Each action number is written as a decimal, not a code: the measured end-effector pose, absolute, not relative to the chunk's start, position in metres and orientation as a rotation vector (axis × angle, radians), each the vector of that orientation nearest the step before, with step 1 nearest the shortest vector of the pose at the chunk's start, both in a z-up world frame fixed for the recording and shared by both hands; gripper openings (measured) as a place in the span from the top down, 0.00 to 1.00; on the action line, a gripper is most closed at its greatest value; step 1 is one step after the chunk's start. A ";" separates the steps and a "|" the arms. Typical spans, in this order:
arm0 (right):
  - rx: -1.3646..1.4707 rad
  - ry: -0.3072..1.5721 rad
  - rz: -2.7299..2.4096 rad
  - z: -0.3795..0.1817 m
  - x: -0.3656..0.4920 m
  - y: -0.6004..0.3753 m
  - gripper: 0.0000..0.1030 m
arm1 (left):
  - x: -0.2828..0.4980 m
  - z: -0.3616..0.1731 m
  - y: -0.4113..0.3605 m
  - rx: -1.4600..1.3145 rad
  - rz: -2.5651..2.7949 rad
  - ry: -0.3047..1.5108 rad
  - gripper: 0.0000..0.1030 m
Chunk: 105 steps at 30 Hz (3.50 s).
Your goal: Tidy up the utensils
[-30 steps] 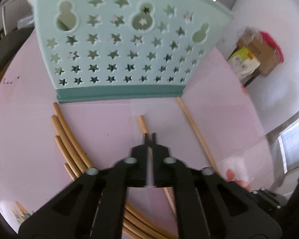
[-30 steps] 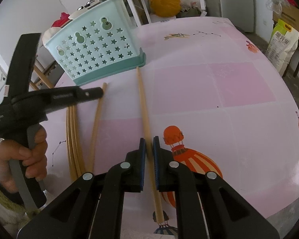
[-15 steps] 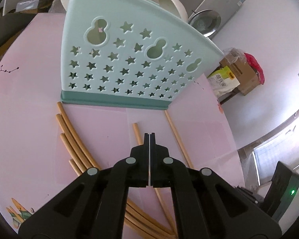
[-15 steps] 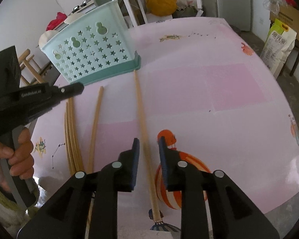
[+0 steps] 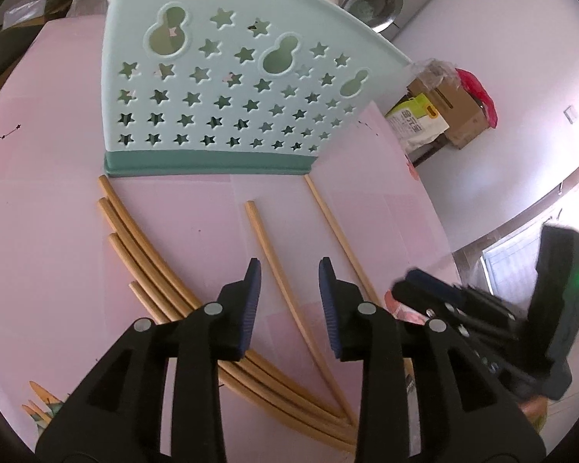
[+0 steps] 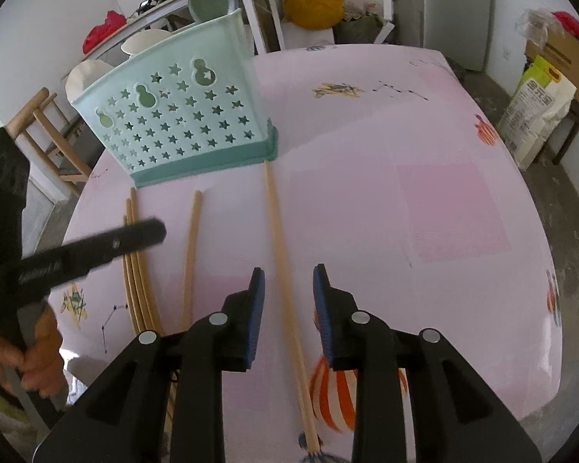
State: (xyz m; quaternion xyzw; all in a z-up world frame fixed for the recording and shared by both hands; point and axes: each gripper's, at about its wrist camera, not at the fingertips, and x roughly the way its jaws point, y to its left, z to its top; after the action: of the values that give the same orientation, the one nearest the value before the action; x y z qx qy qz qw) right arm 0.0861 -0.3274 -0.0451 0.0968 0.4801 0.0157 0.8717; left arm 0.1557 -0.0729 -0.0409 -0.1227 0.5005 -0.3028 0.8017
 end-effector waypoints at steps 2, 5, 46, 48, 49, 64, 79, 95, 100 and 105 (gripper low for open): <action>0.181 1.014 0.043 -0.048 0.098 -0.322 0.75 | 0.157 -0.041 -0.068 -0.274 -0.648 1.076 0.70; 0.142 1.033 0.055 -0.053 0.117 -0.314 0.75 | 0.162 -0.042 -0.063 -0.288 -0.642 1.082 0.69; 0.312 0.962 -0.004 -0.081 0.091 -0.378 0.93 | 0.169 -0.046 -0.170 0.124 -0.454 1.026 0.95; 0.318 0.957 -0.002 -0.080 0.091 -0.379 0.93 | 0.167 -0.039 -0.162 0.066 -0.485 1.004 0.95; 0.321 0.956 -0.002 -0.080 0.091 -0.379 0.93 | 0.165 -0.033 -0.159 0.039 -0.500 0.988 0.95; 0.337 0.890 -0.008 -0.053 0.089 -0.376 0.93 | 0.140 0.083 -0.078 -0.221 -0.632 0.626 0.95; 0.357 0.818 -0.012 -0.013 0.087 -0.363 0.93 | 0.195 0.188 -0.020 -0.435 -0.515 0.206 0.95; 0.368 0.819 -0.007 -0.006 0.109 -0.379 0.93 | 0.291 0.156 -0.067 -0.414 -0.199 0.110 0.95; 0.375 0.825 0.007 -0.013 0.117 -0.382 0.93 | 0.290 0.147 -0.078 -0.355 -0.160 0.095 0.95; 0.396 0.824 0.011 -0.018 0.118 -0.388 0.93 | 0.287 0.150 -0.081 -0.366 -0.162 0.075 0.95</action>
State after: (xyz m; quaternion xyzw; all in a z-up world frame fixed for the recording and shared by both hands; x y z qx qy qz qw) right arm 0.1176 -0.3879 -0.0176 0.1913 0.3978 0.0052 0.8973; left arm 0.2874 -0.0812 0.1499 -0.1818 0.0374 -0.0803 0.9793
